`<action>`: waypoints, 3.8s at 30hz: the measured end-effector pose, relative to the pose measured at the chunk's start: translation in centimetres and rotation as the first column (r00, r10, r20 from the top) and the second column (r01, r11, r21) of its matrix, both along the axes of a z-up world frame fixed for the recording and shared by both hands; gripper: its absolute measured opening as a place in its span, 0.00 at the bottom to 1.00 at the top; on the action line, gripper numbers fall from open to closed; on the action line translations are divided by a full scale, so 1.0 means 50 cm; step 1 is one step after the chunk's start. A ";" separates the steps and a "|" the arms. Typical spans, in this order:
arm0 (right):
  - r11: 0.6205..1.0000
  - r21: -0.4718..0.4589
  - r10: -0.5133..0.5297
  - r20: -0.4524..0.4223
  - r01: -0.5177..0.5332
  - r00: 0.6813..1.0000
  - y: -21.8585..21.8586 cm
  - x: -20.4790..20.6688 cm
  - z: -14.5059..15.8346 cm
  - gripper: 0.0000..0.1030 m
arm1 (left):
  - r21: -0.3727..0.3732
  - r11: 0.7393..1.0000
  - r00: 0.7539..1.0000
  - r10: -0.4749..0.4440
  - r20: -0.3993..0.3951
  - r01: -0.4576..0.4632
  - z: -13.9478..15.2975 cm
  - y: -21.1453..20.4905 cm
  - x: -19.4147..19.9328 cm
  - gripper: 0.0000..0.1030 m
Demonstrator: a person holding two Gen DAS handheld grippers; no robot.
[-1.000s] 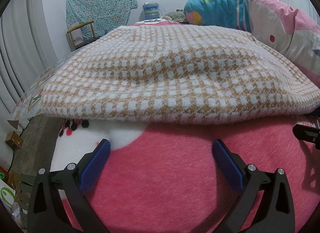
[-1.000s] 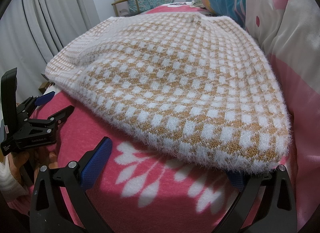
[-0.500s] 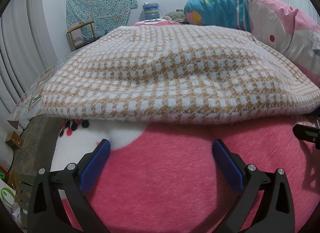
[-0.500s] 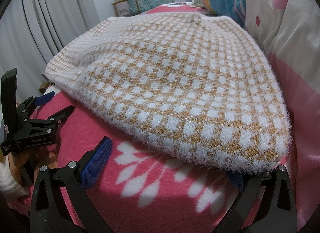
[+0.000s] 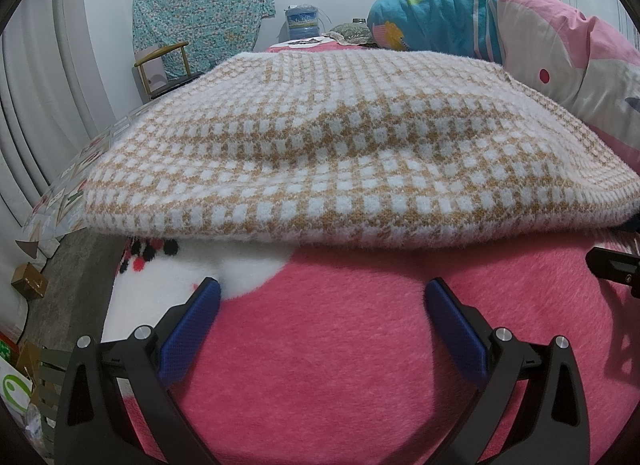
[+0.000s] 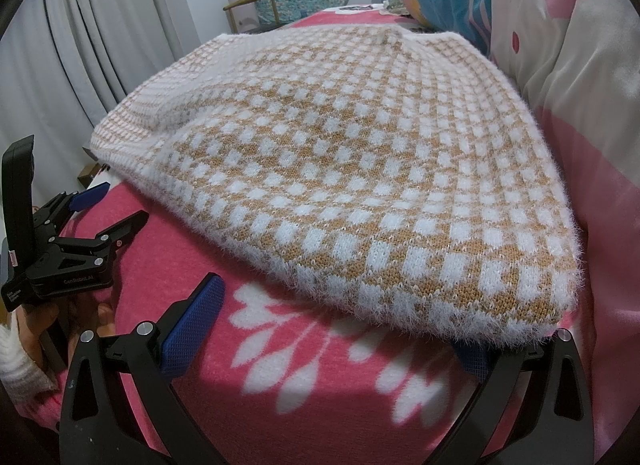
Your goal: Fold large clothes
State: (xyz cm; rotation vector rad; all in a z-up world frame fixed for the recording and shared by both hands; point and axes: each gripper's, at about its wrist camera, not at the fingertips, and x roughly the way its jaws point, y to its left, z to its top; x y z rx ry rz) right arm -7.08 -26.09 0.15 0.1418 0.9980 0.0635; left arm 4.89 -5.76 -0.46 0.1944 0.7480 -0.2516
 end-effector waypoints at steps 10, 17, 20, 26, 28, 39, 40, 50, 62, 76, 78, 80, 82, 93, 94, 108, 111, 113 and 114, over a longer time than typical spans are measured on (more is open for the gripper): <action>1.000 0.000 0.000 0.000 0.000 1.000 0.000 0.000 0.000 0.94 | 0.001 1.000 1.000 0.000 0.000 0.000 0.000 0.001 0.001 0.97; 1.000 0.000 0.000 0.000 0.000 1.000 0.000 0.000 0.000 0.94 | 0.001 1.000 1.000 -0.001 0.000 0.001 0.000 -0.001 0.000 0.97; 1.000 0.001 0.000 0.000 0.000 1.000 -0.001 0.001 0.000 0.94 | 0.000 1.000 1.000 -0.001 0.000 0.001 0.000 -0.001 0.000 0.97; 1.000 0.000 0.000 0.000 0.000 1.000 0.000 0.000 0.000 0.94 | 0.002 1.000 1.000 -0.001 0.000 0.001 0.000 0.000 0.001 0.97; 1.000 0.000 0.000 0.000 0.000 1.000 0.000 0.001 0.000 0.94 | 0.000 1.000 1.000 -0.001 0.000 0.001 0.000 0.000 0.000 0.97; 1.000 0.001 0.000 0.000 0.000 1.000 -0.001 0.001 0.000 0.94 | 0.009 1.000 1.000 0.002 0.001 -0.002 0.000 0.001 0.002 0.97; 1.000 0.000 0.001 0.001 -0.001 1.000 0.000 0.001 -0.001 0.94 | 0.010 1.000 1.000 0.002 0.000 -0.002 -0.001 0.002 0.001 0.97; 1.000 0.000 0.000 0.001 0.000 1.000 -0.001 0.001 -0.001 0.94 | 0.018 1.000 1.000 0.002 0.002 -0.002 -0.002 0.004 0.001 0.97; 1.000 0.000 0.001 0.001 -0.001 1.000 0.000 0.002 0.000 0.94 | 0.019 1.000 1.000 0.002 0.002 -0.002 -0.003 0.003 0.000 0.97; 1.000 -0.001 0.001 0.001 -0.001 1.000 -0.001 0.003 0.000 0.94 | 0.024 1.000 1.000 0.001 0.007 -0.002 -0.003 0.005 -0.001 0.97; 1.000 0.000 0.001 0.001 -0.001 1.000 -0.001 0.002 0.000 0.94 | 0.025 1.000 1.000 0.002 0.008 -0.002 -0.003 0.004 -0.001 0.97; 1.000 -0.001 0.001 0.001 -0.001 1.000 -0.001 0.003 0.000 0.94 | 0.025 1.000 1.000 0.002 0.008 -0.002 -0.003 0.004 -0.001 0.97; 1.000 -0.001 0.001 0.001 -0.001 1.000 -0.001 0.003 0.000 0.94 | 0.026 1.000 1.000 0.001 0.008 -0.002 -0.003 0.006 -0.002 0.97; 1.000 0.000 0.001 0.001 -0.001 1.000 -0.001 0.003 0.000 0.94 | 0.027 1.000 1.000 0.001 0.009 -0.001 -0.003 0.010 -0.001 0.97; 1.000 -0.001 0.001 0.001 -0.001 1.000 -0.001 0.003 0.000 0.94 | 0.027 1.000 1.000 0.001 0.009 -0.001 -0.002 0.007 -0.002 0.97; 1.000 -0.001 0.001 0.001 -0.001 1.000 -0.001 0.002 0.000 0.94 | 0.030 1.000 1.000 0.001 0.010 -0.001 -0.003 0.010 -0.001 0.97; 1.000 0.000 0.001 0.001 -0.001 1.000 -0.001 0.003 0.000 0.94 | 0.029 1.000 1.000 0.001 0.009 -0.001 -0.002 0.009 -0.001 0.97; 1.000 -0.001 0.001 0.001 -0.001 1.000 -0.001 0.002 0.000 0.94 | 0.030 1.000 1.000 0.001 0.010 -0.001 -0.003 0.006 -0.003 0.97; 1.000 0.000 0.001 0.001 -0.001 1.000 -0.001 0.003 0.000 0.94 | 0.030 1.000 1.000 0.001 0.010 -0.001 -0.003 0.006 -0.003 0.97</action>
